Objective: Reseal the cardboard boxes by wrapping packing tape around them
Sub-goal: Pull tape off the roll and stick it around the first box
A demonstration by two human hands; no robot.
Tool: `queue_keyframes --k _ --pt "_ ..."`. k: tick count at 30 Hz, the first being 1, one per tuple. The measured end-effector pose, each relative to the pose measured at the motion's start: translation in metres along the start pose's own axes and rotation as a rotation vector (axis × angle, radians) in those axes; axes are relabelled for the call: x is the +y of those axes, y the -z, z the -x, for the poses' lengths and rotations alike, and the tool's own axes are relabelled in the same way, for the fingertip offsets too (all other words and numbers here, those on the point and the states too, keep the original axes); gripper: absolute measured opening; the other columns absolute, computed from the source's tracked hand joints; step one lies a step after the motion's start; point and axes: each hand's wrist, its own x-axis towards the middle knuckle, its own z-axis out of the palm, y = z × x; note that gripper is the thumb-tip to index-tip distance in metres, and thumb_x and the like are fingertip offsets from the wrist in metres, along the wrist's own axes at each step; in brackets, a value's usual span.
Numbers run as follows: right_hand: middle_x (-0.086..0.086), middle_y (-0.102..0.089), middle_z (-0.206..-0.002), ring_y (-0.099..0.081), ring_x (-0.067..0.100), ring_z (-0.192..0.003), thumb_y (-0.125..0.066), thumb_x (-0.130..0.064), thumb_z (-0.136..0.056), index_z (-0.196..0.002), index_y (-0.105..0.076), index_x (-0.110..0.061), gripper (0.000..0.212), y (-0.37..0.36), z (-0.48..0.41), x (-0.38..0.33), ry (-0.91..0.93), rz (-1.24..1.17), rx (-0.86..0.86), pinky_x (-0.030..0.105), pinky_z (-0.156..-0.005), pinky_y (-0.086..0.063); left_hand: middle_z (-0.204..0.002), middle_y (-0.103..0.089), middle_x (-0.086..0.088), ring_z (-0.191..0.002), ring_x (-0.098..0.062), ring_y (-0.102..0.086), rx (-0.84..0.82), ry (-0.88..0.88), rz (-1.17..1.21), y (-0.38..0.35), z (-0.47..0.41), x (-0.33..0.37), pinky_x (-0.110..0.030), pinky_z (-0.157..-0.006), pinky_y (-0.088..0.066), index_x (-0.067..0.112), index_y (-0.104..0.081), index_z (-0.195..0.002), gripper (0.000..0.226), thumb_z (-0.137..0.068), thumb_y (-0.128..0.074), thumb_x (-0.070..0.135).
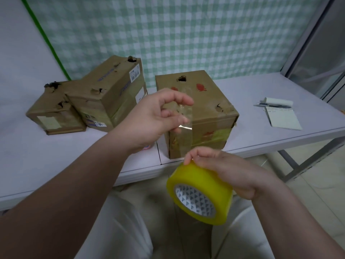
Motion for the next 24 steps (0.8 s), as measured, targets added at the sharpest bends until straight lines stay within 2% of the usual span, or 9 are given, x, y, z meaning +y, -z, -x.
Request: queue_keyframes --k 3,5,7,10,12,15,18,22,24 --pt "0.016 -0.067 -0.106 -0.066 0.028 -0.094 -0.031 -0.07 -0.084 -0.101 -0.068 -0.017 0.067 -0.003 -0.002 0.0 -0.052 -0.128 -0.032 0.035 -0.079 -0.056 -0.117 -0.057 -0.002 -0.094 -0.04 -0.062 0.009 0.011 0.019 -0.002 0.002 -0.004 -0.023 -0.068 -0.055 0.02 -0.063 -0.099 0.028 -0.083 -0.063 -0.003" --pt "0.013 -0.069 -0.104 -0.068 0.026 -0.097 -0.03 -0.08 -0.071 -0.099 -0.069 -0.018 0.079 -0.005 -0.002 -0.001 -0.032 -0.08 -0.043 0.034 -0.082 -0.056 -0.112 -0.058 -0.001 -0.094 -0.039 -0.062 0.011 0.015 0.001 -0.001 0.002 -0.006 -0.022 -0.067 -0.054 0.02 -0.063 -0.1 0.028 -0.085 -0.06 -0.004" --pt "0.003 -0.069 -0.088 -0.068 0.016 -0.084 -0.042 -0.069 -0.077 -0.092 -0.069 -0.017 0.061 -0.01 -0.001 -0.004 0.056 -0.032 -0.006 0.026 -0.073 -0.054 -0.112 -0.059 -0.002 -0.094 -0.038 -0.063 0.011 0.014 -0.021 -0.001 0.003 -0.007 -0.02 -0.066 -0.053 0.019 -0.063 -0.101 0.028 -0.088 -0.057 -0.005" --pt "-0.001 -0.063 -0.076 -0.06 0.013 -0.072 -0.055 -0.039 -0.091 -0.08 -0.066 -0.018 0.026 -0.017 -0.002 -0.005 0.17 -0.033 0.036 0.027 -0.067 -0.05 -0.121 -0.057 -0.006 -0.09 -0.03 -0.065 0.006 0.001 -0.077 -0.001 0.004 -0.006 -0.021 -0.065 -0.054 0.018 -0.063 -0.102 0.027 -0.09 -0.053 -0.005" --pt "-0.001 -0.062 -0.074 -0.059 0.013 -0.071 -0.055 -0.033 -0.093 -0.075 -0.065 -0.02 0.025 -0.019 -0.003 -0.005 0.208 -0.034 0.071 0.028 -0.066 -0.049 -0.119 -0.056 -0.008 -0.086 -0.021 -0.068 0.022 -0.012 -0.117 0.002 0.002 -0.005 -0.024 -0.066 -0.055 0.02 -0.063 -0.101 0.026 -0.092 -0.051 -0.002" --pt "-0.001 -0.062 -0.075 -0.059 0.015 -0.072 -0.056 -0.033 -0.093 -0.072 -0.065 -0.022 0.026 -0.017 -0.004 -0.005 0.221 -0.02 0.09 0.031 -0.066 -0.049 -0.104 -0.063 0.005 -0.086 -0.023 -0.067 0.077 -0.061 -0.274 0.01 -0.004 -0.001 -0.033 -0.076 -0.056 0.028 -0.067 -0.099 0.024 -0.094 -0.055 0.007" --pt "0.002 -0.062 -0.076 -0.059 0.018 -0.073 -0.056 -0.031 -0.094 -0.07 -0.065 -0.022 0.027 -0.013 -0.005 -0.006 0.199 -0.037 0.074 0.032 -0.066 -0.049 -0.091 -0.067 0.012 -0.074 0.006 -0.064 0.122 -0.06 -0.335 0.018 -0.013 0.004 -0.01 -0.07 -0.047 0.021 -0.071 -0.098 0.017 -0.09 -0.061 0.009" --pt "0.012 -0.061 -0.087 -0.057 0.025 -0.077 -0.055 -0.029 -0.095 -0.071 -0.065 -0.021 0.027 -0.01 -0.01 -0.008 0.186 -0.08 0.068 0.037 -0.071 -0.048 -0.092 -0.069 0.015 -0.091 0.006 -0.063 0.138 -0.029 -0.419 0.023 -0.028 0.0 -0.012 -0.085 -0.045 0.029 -0.071 -0.088 0.019 -0.085 -0.068 0.011" --pt "0.013 -0.061 -0.088 -0.056 0.026 -0.078 -0.055 -0.029 -0.096 -0.071 -0.065 -0.022 0.027 -0.009 -0.014 -0.01 0.175 -0.069 0.072 0.04 -0.074 -0.047 -0.086 -0.066 0.019 -0.085 0.012 -0.06 0.136 -0.017 -0.489 0.024 -0.035 -0.004 -0.001 -0.077 -0.04 0.029 -0.072 -0.087 0.019 -0.085 -0.068 0.011"
